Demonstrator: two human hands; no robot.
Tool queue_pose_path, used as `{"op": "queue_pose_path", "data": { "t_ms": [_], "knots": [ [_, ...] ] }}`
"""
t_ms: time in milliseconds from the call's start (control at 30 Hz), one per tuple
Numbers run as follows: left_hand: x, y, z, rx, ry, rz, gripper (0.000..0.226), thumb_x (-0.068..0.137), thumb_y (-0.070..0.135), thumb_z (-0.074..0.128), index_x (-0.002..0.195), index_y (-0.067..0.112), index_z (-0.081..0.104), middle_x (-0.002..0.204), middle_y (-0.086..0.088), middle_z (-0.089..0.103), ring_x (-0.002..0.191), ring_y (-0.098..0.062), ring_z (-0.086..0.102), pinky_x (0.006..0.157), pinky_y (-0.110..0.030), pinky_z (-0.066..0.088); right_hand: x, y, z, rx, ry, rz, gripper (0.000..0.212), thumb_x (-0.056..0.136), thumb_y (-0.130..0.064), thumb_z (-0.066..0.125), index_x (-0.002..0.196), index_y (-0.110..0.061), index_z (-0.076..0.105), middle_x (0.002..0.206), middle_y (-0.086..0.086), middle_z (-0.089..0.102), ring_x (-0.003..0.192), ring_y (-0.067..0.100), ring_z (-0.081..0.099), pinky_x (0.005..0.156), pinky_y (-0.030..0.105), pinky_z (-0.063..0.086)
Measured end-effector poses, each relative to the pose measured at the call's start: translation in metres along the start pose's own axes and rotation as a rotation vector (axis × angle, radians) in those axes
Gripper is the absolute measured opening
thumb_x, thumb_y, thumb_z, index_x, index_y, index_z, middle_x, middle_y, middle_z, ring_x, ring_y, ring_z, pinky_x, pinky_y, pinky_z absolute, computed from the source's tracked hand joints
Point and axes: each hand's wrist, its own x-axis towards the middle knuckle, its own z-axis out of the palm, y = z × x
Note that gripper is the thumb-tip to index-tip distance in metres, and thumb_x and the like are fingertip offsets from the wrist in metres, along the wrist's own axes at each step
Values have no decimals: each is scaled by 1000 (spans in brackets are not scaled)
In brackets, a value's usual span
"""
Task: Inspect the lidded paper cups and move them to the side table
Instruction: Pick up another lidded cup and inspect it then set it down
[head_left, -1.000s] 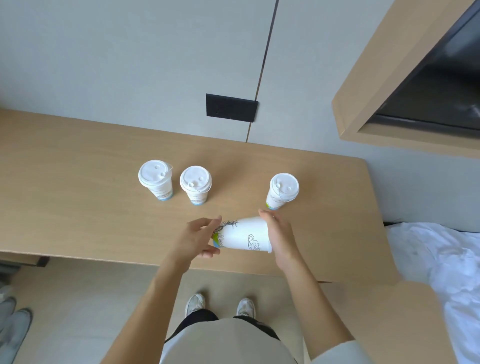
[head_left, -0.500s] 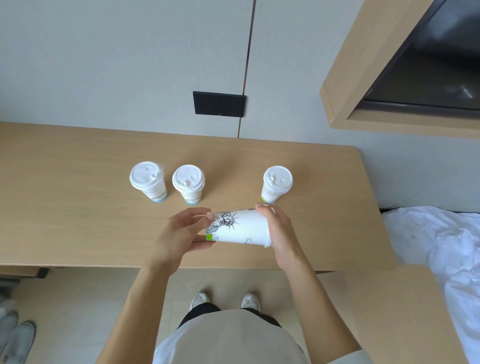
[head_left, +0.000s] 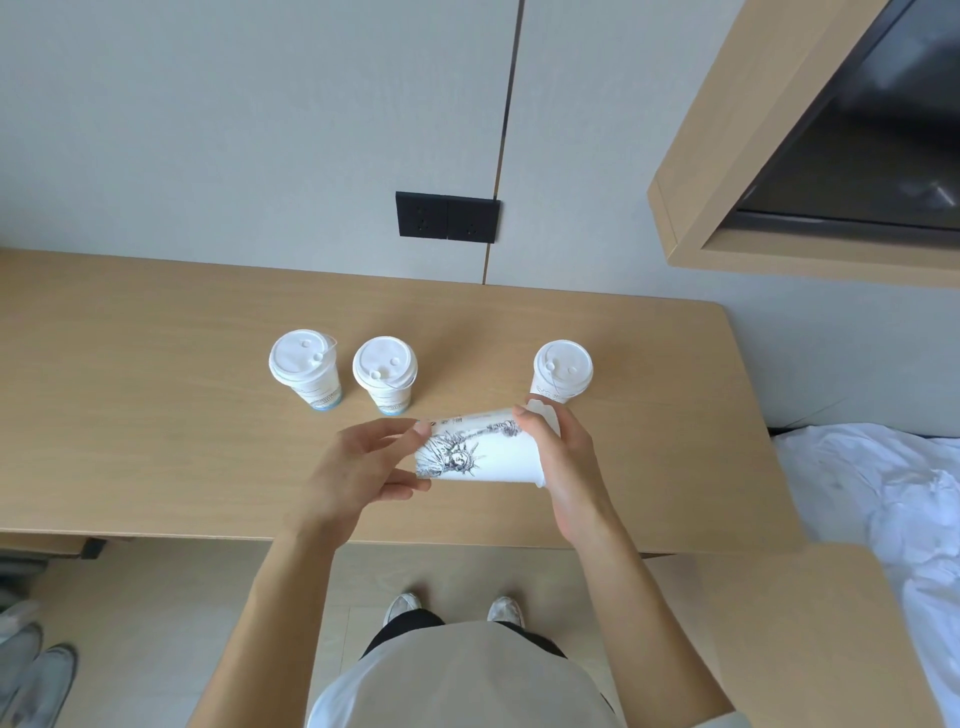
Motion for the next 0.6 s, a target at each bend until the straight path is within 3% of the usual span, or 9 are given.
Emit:
{"op": "queue_pose_path", "data": {
  "t_ms": [100,200,367,500,600],
  "knots": [
    [0,0,-4,-28,-26,23,44,83,40,84,122,25,72,117,-2,79,87,-26,78,78,-32,56,4,3,0,38,0,-6,62,65,-60,77,120,-34,70,115,-9,74,121,20,68,97,41,53],
    [1,3,-1,-13,-8,-14,37,90,50,73,116,24,75,109,-4,79,83,-33,79,71,-34,59,7,4,1,75,19,-6,59,65,-58,79,120,-37,70,122,-7,74,122,19,68,106,50,51],
    [3,2,-2,-129,-44,33,36,88,28,77,123,21,70,114,-9,79,85,-33,78,71,-30,63,7,3,0,124,39,12,60,64,-58,77,120,-40,70,129,-7,70,124,19,66,104,46,52],
    [4,2,2,-87,-43,13,36,93,41,72,123,21,72,115,-3,79,89,-38,79,74,-35,63,7,3,1,129,52,-7,59,64,-58,77,119,-38,70,129,-7,70,126,19,65,108,49,50],
    [4,0,2,-53,-63,59,36,94,34,74,127,21,69,118,-5,78,86,-34,77,77,-34,63,6,3,2,125,59,-17,57,64,-59,77,117,-39,70,130,-9,70,126,17,64,112,52,49]
  ]
}}
